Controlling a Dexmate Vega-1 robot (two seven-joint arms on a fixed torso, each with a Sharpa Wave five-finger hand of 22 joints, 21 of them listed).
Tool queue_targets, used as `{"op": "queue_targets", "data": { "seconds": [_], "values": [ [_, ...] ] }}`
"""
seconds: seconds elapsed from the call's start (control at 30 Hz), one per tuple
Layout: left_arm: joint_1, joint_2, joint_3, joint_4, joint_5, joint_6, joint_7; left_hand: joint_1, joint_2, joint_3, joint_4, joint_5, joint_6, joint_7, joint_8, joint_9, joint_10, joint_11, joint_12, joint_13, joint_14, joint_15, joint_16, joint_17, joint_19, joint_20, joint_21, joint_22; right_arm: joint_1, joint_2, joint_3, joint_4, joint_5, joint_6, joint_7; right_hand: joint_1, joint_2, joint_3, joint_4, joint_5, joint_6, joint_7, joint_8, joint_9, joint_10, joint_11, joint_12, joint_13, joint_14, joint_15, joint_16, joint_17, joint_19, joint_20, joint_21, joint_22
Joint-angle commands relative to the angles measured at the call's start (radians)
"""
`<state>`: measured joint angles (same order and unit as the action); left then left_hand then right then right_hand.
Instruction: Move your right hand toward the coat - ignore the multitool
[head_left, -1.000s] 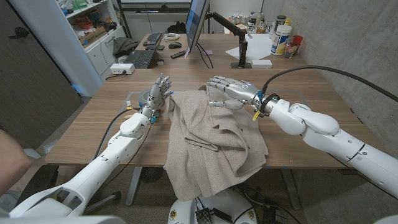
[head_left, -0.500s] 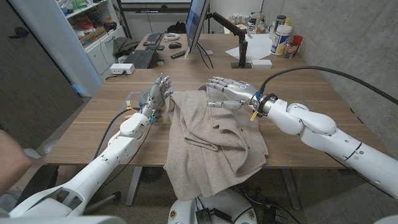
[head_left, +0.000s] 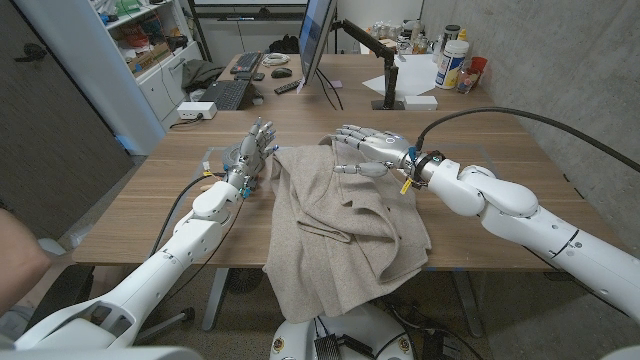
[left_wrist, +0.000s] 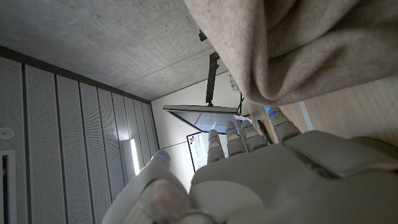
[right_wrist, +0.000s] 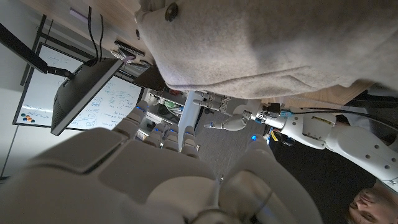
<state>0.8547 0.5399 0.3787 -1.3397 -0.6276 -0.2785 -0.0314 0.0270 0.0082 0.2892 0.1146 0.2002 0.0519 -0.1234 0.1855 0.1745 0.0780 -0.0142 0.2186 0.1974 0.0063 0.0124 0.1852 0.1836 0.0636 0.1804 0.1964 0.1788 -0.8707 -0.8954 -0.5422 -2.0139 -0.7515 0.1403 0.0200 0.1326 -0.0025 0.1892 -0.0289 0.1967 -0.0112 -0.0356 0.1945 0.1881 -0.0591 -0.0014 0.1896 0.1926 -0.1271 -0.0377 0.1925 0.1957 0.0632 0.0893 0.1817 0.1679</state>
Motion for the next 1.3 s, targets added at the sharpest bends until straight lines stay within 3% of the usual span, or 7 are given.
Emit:
{"op": "queue_targets", "data": {
  "seconds": [0.03, 1.3],
  "values": [
    [0.000, -0.001, -0.001, 0.002, -0.001, -0.001, -0.002, 0.002, 0.008, -0.005, -0.001, 0.004, -0.003, -0.003, 0.003, 0.005, -0.005, 0.001, 0.001, 0.006, -0.004, 0.007, 0.005, 0.002, -0.004, -0.001, 0.004, 0.004, -0.003, 0.005, -0.007, -0.006, -0.015, -0.032, 0.001, -0.003, -0.003, -0.002, -0.003, -0.003, -0.001, 0.005, -0.004, 0.005, -0.004, 0.009, 0.003, 0.003, -0.009, 0.003, 0.002, 0.001, -0.004, 0.004, 0.003, 0.001],
    [0.003, 0.001, -0.001, -0.009, 0.001, 0.013, 0.014, 0.004, 0.012, -0.009, 0.000, 0.004, -0.016, -0.007, -0.001, 0.005, -0.010, 0.001, 0.000, 0.006, -0.005, 0.008, 0.005, 0.002, -0.004, -0.003, 0.004, 0.004, -0.015, -0.005, -0.019, -0.001, -0.019, -0.091, 0.015, -0.008, -0.004, -0.006, -0.006, -0.004, -0.031, 0.049, -0.007, 0.005, -0.013, 0.029, 0.005, 0.002, -0.014, 0.022, 0.004, 0.002, 0.004, 0.004, 0.007, 0.001]
  ]
}}
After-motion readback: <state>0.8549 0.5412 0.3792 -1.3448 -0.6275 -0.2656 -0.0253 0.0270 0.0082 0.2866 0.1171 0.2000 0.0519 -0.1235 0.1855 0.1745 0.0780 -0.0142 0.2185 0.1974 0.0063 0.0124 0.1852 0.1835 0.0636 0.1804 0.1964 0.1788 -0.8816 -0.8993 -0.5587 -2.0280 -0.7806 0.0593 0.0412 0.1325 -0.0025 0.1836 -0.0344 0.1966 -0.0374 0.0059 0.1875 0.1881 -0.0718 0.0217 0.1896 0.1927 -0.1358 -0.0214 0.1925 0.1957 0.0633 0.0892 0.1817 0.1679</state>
